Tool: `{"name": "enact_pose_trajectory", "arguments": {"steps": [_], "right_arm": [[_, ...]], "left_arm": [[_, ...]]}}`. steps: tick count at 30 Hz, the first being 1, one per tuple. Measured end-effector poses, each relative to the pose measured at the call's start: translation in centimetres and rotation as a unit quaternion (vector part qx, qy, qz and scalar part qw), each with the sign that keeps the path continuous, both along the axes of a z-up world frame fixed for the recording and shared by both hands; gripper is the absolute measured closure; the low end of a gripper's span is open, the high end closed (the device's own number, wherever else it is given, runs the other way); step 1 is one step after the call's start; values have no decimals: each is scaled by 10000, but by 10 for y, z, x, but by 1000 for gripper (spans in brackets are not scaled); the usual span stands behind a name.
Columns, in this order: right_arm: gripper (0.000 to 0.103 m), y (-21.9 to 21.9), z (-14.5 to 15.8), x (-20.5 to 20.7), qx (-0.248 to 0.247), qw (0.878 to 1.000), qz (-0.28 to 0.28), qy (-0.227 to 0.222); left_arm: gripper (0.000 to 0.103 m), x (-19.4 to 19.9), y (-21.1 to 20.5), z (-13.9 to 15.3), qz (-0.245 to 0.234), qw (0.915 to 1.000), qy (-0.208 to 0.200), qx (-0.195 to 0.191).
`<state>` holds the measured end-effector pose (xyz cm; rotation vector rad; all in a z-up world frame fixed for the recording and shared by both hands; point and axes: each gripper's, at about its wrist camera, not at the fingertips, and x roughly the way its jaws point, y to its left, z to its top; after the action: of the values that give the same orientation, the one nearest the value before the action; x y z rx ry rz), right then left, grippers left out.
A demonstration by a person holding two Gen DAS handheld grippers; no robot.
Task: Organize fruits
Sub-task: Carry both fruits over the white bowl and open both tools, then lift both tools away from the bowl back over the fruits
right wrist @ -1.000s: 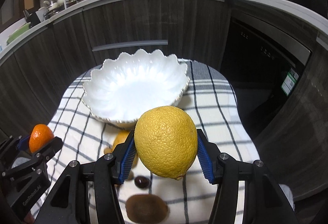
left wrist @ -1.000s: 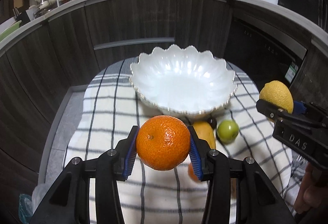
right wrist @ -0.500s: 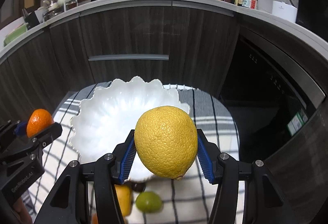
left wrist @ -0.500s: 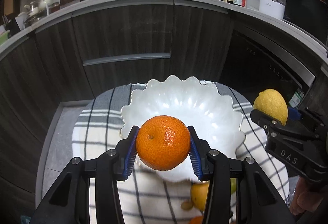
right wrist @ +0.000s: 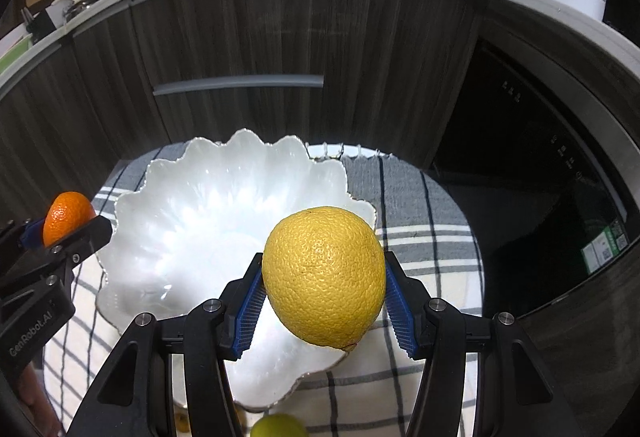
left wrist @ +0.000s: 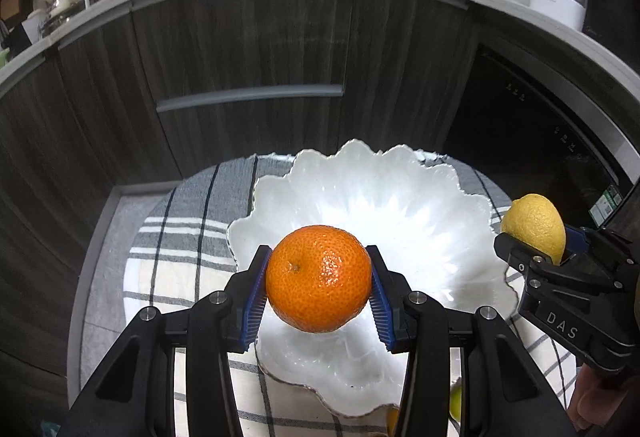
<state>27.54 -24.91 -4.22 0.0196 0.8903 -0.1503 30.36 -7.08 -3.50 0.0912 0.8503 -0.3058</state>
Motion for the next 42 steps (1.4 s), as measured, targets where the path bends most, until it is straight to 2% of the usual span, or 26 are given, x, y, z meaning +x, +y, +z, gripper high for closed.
{"name": "enact_pose_trajectory", "arguments": {"steps": [7, 8, 9, 11, 12, 13, 14, 18, 21, 26, 30, 42], "right_arm": [[47, -2, -17, 14, 16, 9997, -49, 231], [47, -2, -20, 16, 34, 9996, -56, 292], [47, -3, -22, 17, 55, 9994, -55, 340], [45, -6, -25, 19, 89, 9991, -35, 407], [38, -6, -25, 19, 22, 9992, -43, 389], [32, -6, -23, 19, -63, 9993, -70, 351], [22, -7, -20, 17, -125, 9994, -113, 294], [17, -10, -7, 10, -339, 9989, -298, 92], [17, -8, 4, 3, -430, 9985, -331, -53], [17, -4, 21, -13, -411, 9981, -359, -303], [17, -1, 30, -28, -400, 9976, -360, -437], [17, 6, 36, -81, -617, 9955, -325, -636]], "left_arm": [[57, 16, -5, -18, 59, 9995, 234, 187], [52, 15, -6, -18, 61, 9994, 211, 249], [35, 15, -6, -18, 84, 9993, 164, 316], [12, 11, -5, -14, 225, 9989, 9, 417], [10, 10, -4, -12, 282, 9987, -73, 412], [10, 9, -3, -11, 299, 9987, -85, 404], [9, 9, -2, -10, 303, 9987, -57, 410], [6, 4, 1, -4, 400, 9980, -100, 475], [2, -4, 3, 3, 435, 9980, -183, 424], [2, -18, 10, 15, 533, 9981, -169, 244], [2, -34, 14, 18, 538, 9980, -206, 263], [2, -95, 20, 17, 468, 9982, -292, 229]]}}
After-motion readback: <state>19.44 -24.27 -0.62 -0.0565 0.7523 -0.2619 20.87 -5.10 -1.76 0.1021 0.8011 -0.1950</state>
